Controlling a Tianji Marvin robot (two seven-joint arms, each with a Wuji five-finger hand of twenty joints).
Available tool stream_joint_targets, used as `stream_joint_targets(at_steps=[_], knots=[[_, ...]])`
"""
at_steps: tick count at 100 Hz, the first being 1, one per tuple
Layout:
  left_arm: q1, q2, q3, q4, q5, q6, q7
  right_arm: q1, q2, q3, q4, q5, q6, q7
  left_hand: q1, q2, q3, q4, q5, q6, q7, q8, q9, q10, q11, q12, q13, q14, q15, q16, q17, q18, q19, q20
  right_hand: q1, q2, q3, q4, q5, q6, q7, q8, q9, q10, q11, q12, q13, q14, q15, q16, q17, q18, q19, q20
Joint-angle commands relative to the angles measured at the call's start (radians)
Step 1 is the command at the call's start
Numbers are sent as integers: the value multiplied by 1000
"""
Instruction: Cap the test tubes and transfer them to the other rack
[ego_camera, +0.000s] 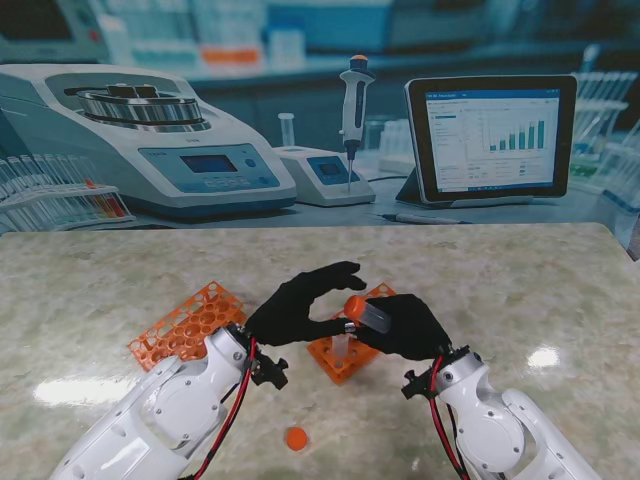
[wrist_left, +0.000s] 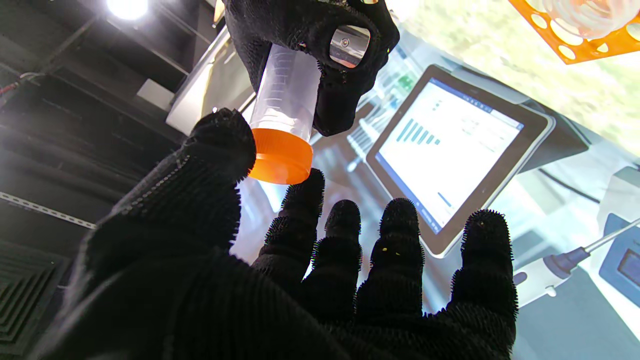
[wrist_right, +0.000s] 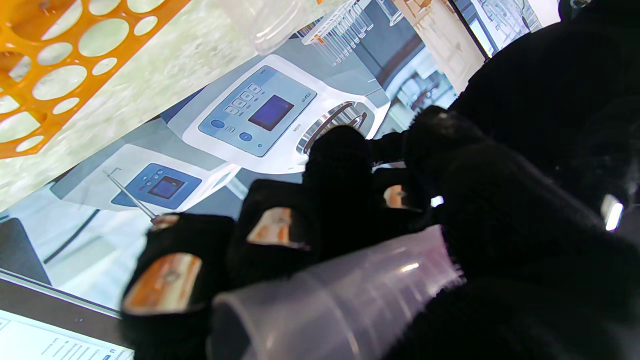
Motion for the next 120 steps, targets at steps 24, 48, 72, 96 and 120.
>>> stream_joint_targets(at_steps=[24,48,72,96,120], knots=[[-7,-6,13,6,4,7,13,-8,-6,-1,-6,-2,5,-7,116,127,-131,3,23,-3,49,44,3,11,-7,-14,6,-15,4,-2,12,-15,0,-4,41,17,3,0,30,-66,37,37,14,60,4,-4,53,-153,119,35,34,-48,110,5],[-13,-8,21,9,4,9,15,-8,-5,-1,-6,-2,4,-5,299,191,-294,31,59,-37,197,111,36,4,4,-12,34,-17,16,8,19,-12,21,-8,39,18,3,0,30,-66,37,37,14,58,4,-4,53,-153,119,35,34,-48,110,5],[-15,-11,26,13,8,5,26,-8,-5,-1,-6,-2,4,-4,421,238,-348,40,129,-83,307,93,82,-23,22,-9,76,-28,35,21,24,-3,33,-7,40,17,4,-1,30,-66,37,37,15,60,4,-4,53,-153,119,35,34,-48,110,5],[-13,-13,26,11,5,1,33,-6,-5,-2,-8,1,6,0,485,258,-341,55,189,-116,349,49,116,-48,36,-11,105,-35,45,27,32,0,41,-11,39,18,3,-1,30,-66,37,37,14,60,4,-4,53,-153,119,35,34,-48,110,5],[-15,-11,26,10,6,2,25,-7,-4,-4,-11,1,9,1,484,219,-149,23,248,-145,274,-6,133,-64,39,-19,113,-36,42,23,29,0,40,-20,39,19,2,-1,30,-66,37,37,13,60,4,-4,53,-153,119,35,34,-48,110,5]])
